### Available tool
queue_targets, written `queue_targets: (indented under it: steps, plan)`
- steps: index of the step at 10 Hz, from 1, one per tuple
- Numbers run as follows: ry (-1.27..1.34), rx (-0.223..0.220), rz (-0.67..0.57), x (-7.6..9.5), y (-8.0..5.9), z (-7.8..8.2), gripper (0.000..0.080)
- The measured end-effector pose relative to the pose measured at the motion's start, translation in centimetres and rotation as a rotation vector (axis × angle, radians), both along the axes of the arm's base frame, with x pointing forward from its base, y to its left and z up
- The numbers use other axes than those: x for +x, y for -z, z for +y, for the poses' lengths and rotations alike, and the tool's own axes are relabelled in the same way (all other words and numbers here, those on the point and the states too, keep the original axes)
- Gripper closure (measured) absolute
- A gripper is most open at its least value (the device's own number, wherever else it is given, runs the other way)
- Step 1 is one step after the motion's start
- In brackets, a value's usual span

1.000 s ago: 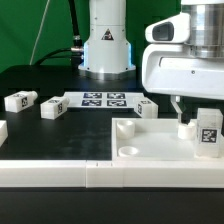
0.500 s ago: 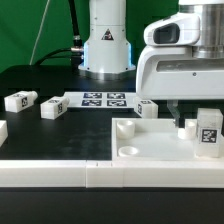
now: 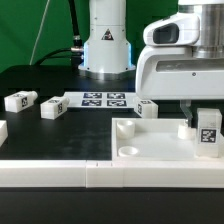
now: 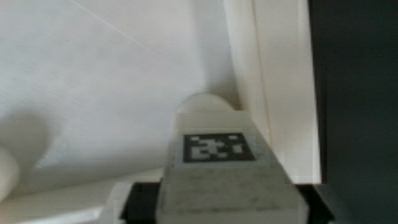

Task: Assemble one leg

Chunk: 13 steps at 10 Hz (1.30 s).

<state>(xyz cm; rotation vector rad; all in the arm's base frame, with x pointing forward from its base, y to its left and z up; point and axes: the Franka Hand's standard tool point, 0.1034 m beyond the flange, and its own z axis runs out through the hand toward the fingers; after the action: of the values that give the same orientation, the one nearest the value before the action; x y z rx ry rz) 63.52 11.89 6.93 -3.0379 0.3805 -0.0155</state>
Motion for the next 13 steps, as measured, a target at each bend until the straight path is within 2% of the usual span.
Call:
queue_targets:
  steps: [1, 7, 13]
  plan:
    - [0.015, 0.001, 0.001, 0.00, 0.00, 0.01, 0.0511]
    - [0.547, 0.015, 0.035, 0.05, 0.02, 0.10, 0.0511]
    - [1.250, 0.067, 0.072, 0.06, 0.06, 0.17, 0.0509]
